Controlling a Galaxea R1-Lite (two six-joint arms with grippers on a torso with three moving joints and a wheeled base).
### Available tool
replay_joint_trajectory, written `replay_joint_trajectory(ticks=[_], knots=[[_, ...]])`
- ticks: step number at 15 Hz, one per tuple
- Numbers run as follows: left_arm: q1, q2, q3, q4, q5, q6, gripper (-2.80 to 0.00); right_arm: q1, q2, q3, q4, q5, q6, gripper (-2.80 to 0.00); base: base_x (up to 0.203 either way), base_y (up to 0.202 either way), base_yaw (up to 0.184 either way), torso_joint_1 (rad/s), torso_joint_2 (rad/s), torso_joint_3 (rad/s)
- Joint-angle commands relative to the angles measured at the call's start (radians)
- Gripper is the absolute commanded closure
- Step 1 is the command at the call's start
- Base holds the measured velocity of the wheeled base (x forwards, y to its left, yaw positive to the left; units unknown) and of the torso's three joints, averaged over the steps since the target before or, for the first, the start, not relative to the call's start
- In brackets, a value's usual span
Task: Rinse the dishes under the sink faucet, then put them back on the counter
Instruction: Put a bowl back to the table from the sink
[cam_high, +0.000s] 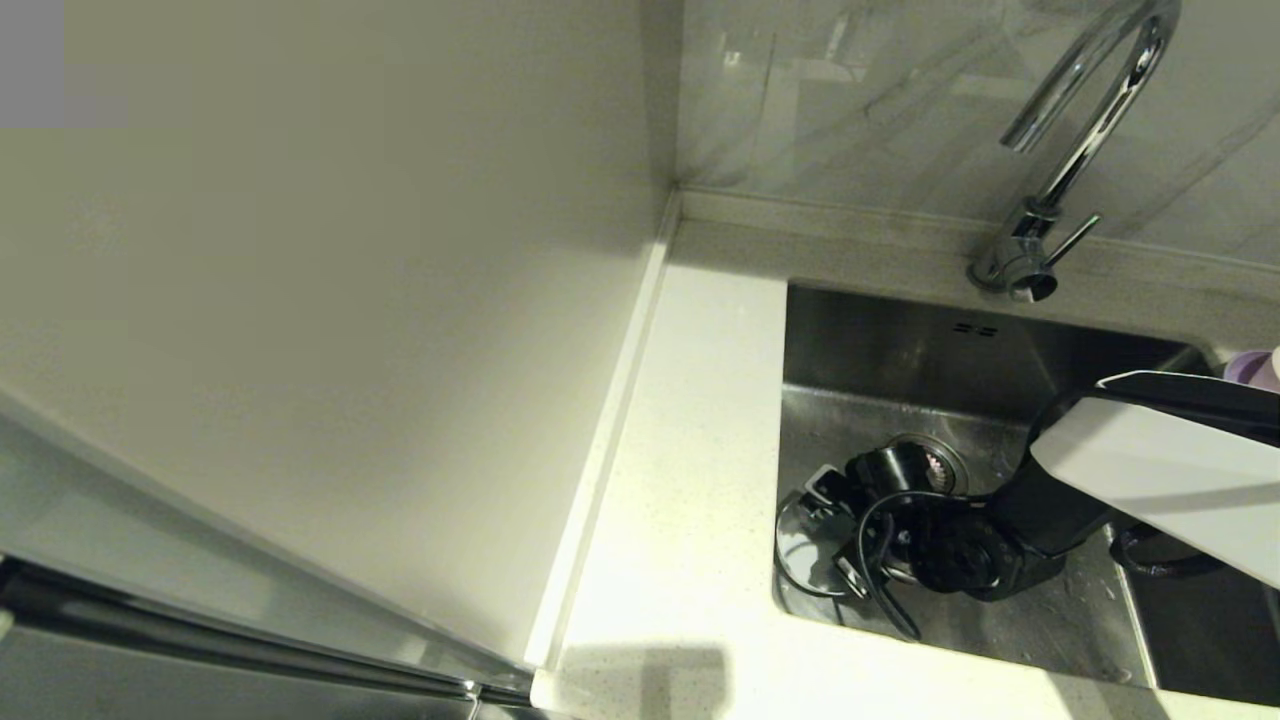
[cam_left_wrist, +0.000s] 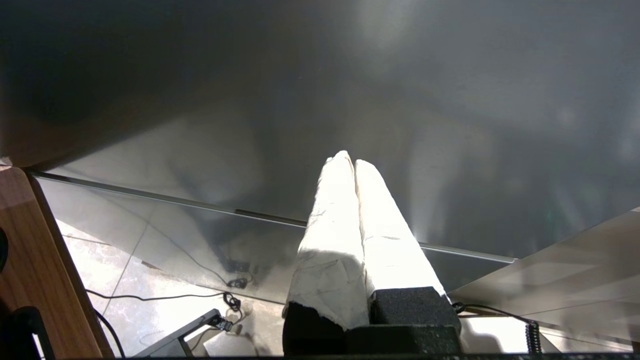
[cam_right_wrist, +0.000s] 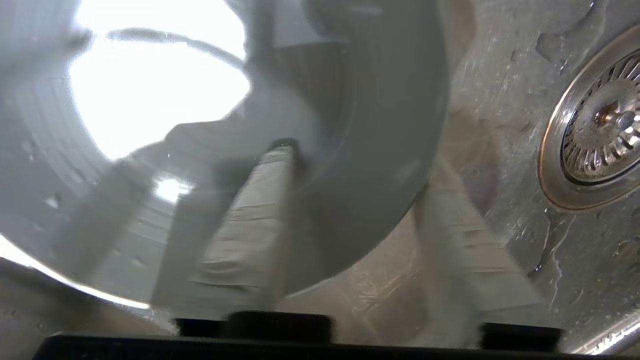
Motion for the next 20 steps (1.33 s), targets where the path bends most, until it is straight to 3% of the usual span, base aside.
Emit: replay_joint_trajectory(ticks=[1,20], knots=[[0.000,0.000,0.003,0.000,0.000,0.000,0.00,-0.002,0.001,-0.003,-0.003,-0.002,-0.003,0.00,0.000,0.000,0.000,0.000,0.00,0.000],[0.000,0.000,0.003,0.000,0.000,0.000,0.00,-0.116,-0.189,-0.099,-0.008,-0.018,-0.007,0.00,0.000,0.000,0.000,0.000,0.00,0.000]])
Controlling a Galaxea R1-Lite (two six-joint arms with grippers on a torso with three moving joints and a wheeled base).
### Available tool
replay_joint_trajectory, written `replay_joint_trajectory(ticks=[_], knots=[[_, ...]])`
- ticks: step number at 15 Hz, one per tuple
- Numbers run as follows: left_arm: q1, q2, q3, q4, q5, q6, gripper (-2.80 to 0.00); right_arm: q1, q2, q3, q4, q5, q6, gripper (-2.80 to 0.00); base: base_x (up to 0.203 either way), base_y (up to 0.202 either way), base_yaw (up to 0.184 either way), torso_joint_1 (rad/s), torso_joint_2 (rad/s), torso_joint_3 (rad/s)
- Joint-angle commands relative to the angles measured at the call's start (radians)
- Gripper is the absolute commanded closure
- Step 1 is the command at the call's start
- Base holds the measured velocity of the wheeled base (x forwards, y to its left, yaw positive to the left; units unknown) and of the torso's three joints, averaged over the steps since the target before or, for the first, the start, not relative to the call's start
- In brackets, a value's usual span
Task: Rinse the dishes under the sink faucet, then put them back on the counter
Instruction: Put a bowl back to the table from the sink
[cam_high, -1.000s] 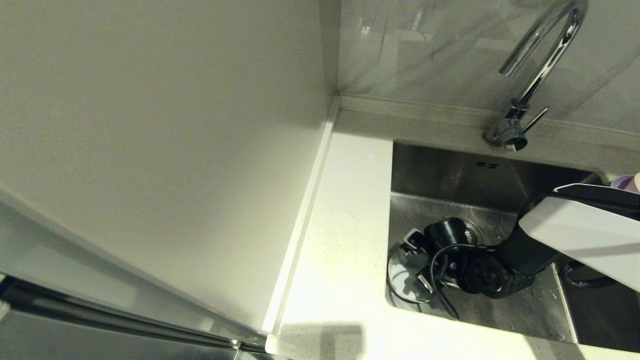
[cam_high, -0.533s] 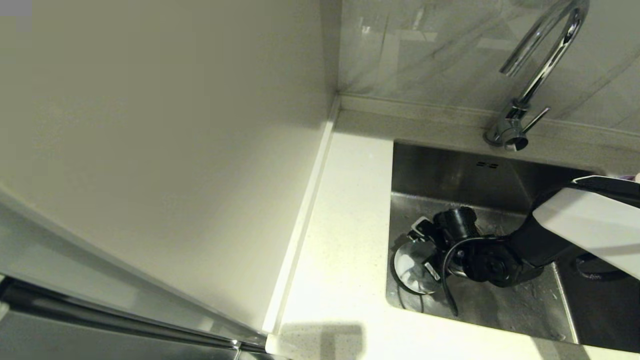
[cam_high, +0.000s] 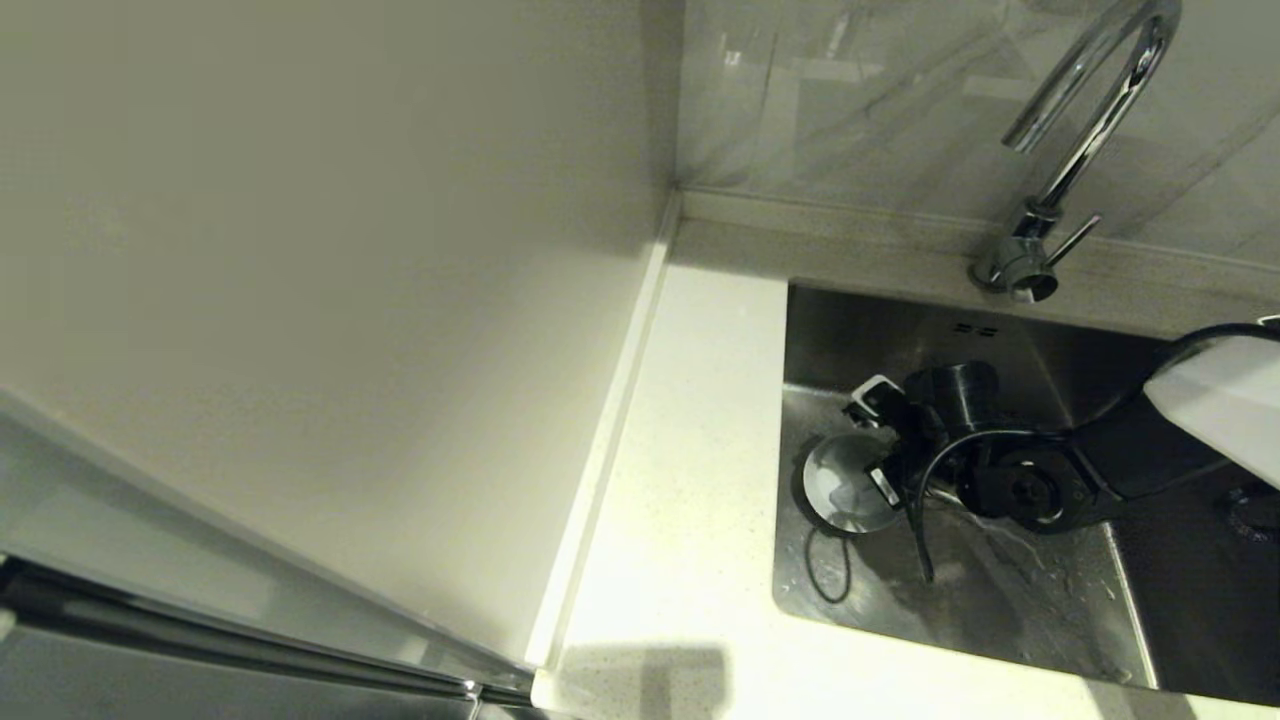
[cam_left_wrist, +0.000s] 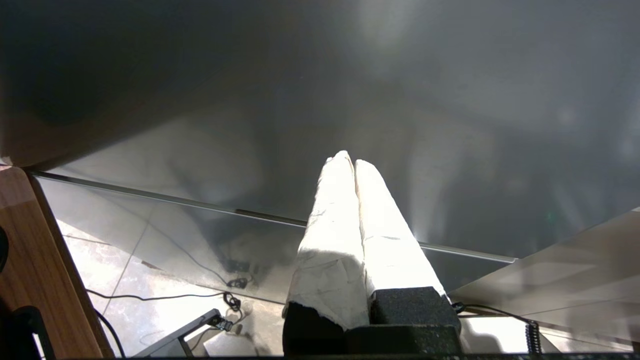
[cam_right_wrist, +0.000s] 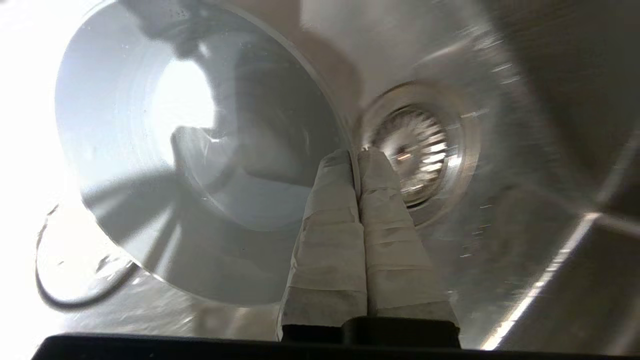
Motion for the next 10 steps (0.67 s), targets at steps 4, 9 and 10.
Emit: replay_joint_trajectory(ticks=[4,9,10], knots=[[0.000,0.000,0.003,0.000,0.000,0.000,0.00,-0.053,-0.090,0.010,-0.004,-0.008,-0.003,0.00,0.000,0.000,0.000,0.000,0.00,0.000],[0.000,0.000,0.003,0.000,0.000,0.000,0.00,-0.100,-0.213,0.077,-0.003,-0.007,-0.003,0.00,0.000,0.000,0.000,0.000,0.00,0.000],[0.000,0.000,0.003,0.000,0.000,0.000,0.00,-0.112,-0.243,0.102,-0.003,-0.007,-0.003,0.00,0.000,0.000,0.000,0.000,0.00,0.000]])
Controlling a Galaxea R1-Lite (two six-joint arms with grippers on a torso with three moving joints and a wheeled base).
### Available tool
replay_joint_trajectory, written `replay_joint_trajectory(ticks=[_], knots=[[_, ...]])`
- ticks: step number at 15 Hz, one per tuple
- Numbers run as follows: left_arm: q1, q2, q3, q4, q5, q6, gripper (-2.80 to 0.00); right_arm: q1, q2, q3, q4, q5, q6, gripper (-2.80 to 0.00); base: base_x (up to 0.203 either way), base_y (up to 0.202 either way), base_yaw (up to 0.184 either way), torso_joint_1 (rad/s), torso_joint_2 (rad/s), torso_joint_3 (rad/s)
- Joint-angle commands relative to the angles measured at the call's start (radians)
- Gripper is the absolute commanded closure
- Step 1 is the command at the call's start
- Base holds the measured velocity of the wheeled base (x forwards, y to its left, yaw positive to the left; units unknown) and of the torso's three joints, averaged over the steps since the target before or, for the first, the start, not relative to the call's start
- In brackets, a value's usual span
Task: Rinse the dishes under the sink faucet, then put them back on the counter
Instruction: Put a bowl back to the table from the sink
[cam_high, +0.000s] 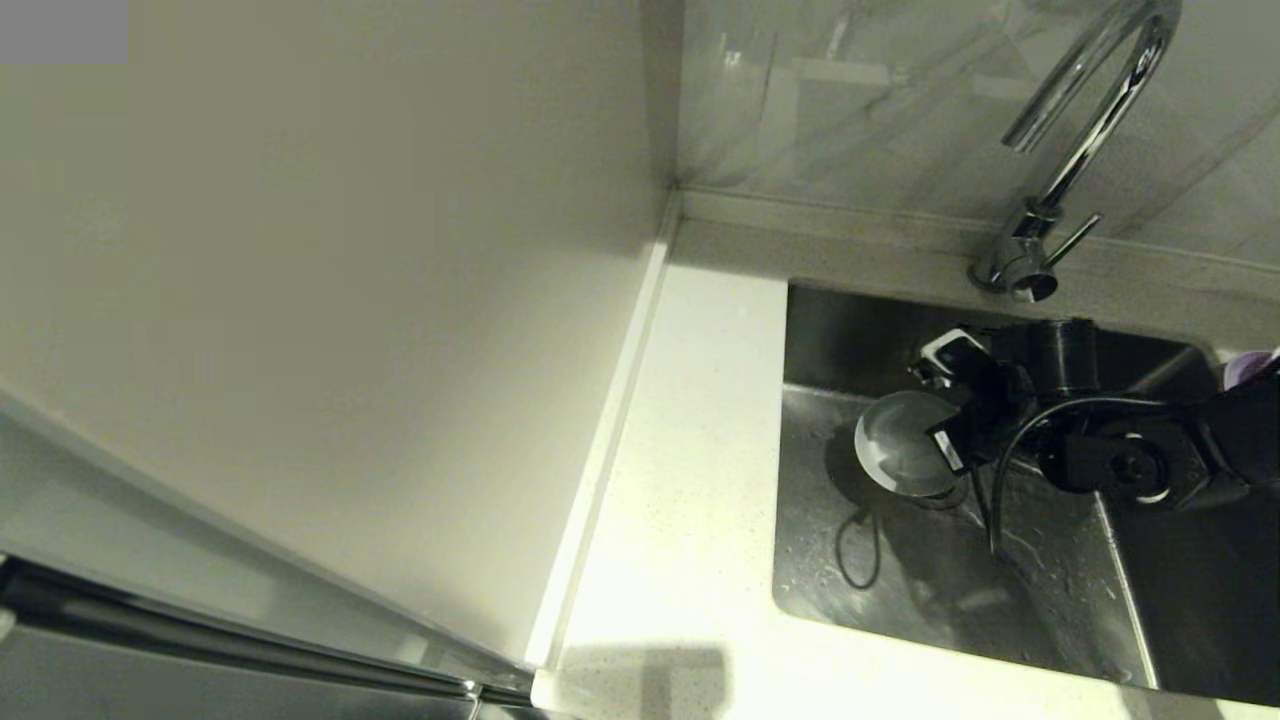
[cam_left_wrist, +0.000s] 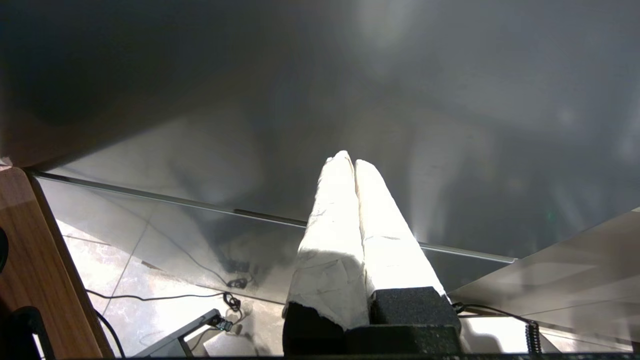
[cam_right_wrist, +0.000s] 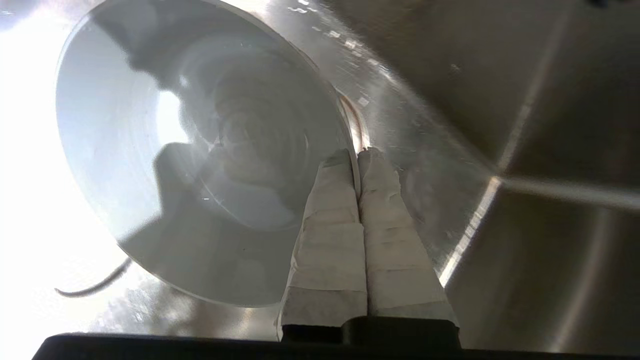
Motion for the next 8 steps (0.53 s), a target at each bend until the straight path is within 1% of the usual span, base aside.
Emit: replay_joint_trajectory(ticks=[1,3,5,8], knots=[[0.000,0.000,0.003,0.000,0.000,0.000,0.00,-0.030,-0.099,0.054,-0.002,-0.001,-0.002,0.00,0.000,0.000,0.000,0.000,0.00,0.000],[0.000,0.000,0.003,0.000,0.000,0.000,0.00,-0.075,-0.163,0.084,0.002,0.003,-0.002,0.00,0.000,0.000,0.000,0.000,0.00,0.000],[0.000,0.000,0.003,0.000,0.000,0.000,0.00,-0.142,-0.221,0.106,0.026,0.010,-0.003,0.00,0.000,0.000,0.000,0.000,0.00,0.000],[0.000,0.000,0.003,0.000,0.000,0.000,0.00,-0.241,-0.277,0.087,0.100,0.046,-0.004,0.00,0.000,0.000,0.000,0.000,0.00,0.000]])
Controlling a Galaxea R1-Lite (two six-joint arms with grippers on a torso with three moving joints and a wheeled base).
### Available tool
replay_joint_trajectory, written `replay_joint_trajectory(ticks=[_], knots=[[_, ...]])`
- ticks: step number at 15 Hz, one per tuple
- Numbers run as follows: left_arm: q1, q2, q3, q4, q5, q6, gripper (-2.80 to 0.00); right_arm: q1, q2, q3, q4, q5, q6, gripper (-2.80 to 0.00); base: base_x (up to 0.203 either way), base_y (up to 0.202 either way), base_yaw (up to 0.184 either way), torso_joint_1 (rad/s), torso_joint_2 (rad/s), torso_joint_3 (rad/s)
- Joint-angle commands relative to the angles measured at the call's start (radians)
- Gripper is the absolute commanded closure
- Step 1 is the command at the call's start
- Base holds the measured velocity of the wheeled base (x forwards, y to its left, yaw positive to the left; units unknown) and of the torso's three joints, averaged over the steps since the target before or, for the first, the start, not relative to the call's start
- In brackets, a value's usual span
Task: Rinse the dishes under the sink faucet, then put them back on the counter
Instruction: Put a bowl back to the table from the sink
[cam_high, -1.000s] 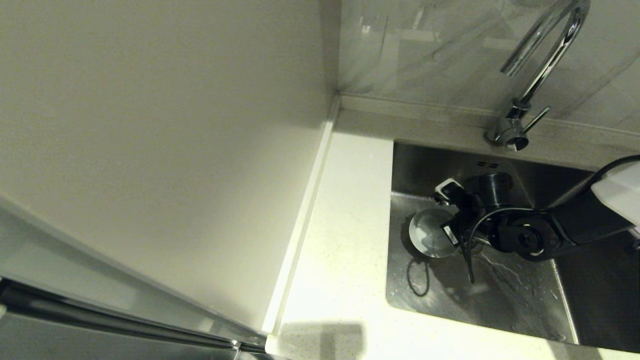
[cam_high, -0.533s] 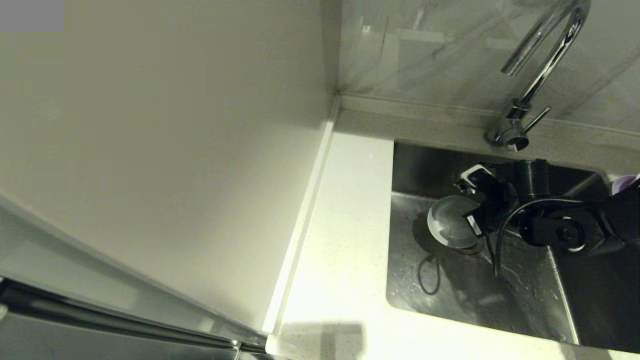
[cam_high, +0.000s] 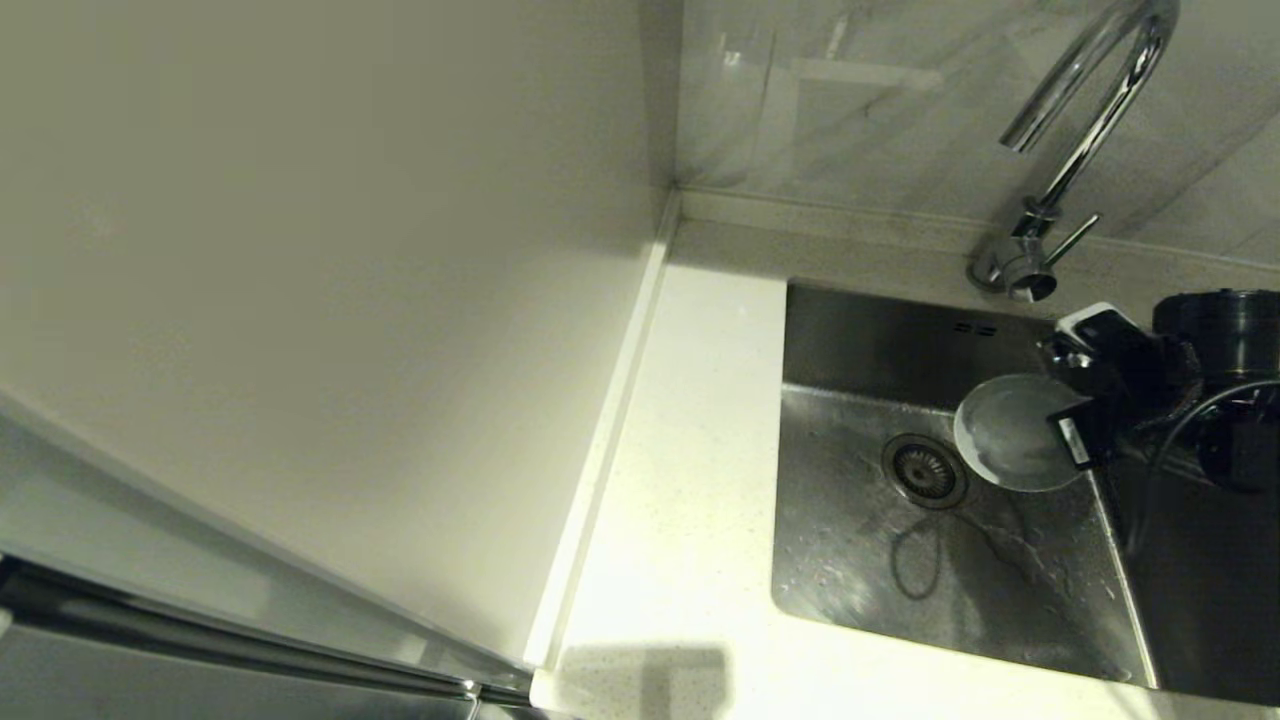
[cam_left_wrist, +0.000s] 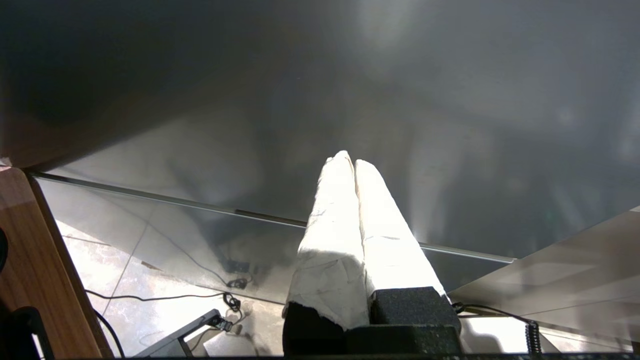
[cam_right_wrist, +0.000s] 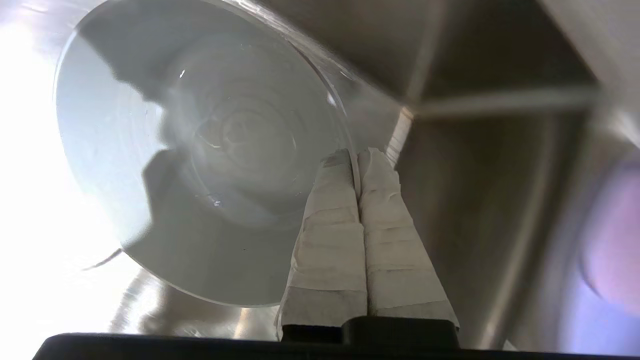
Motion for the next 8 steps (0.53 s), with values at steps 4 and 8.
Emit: replay_joint_trajectory(ticks=[4,8], knots=[[0.000,0.000,0.003,0.000,0.000,0.000,0.00,-0.193,-0.124,-0.100,0.180,0.083,-0.002,0.00,0.000,0.000,0.000,0.000,0.00,0.000],[0.000,0.000,0.003,0.000,0.000,0.000,0.00,-0.392,-0.152,-0.136,0.291,0.168,-0.003,0.00,0.000,0.000,0.000,0.000,0.00,0.000]])
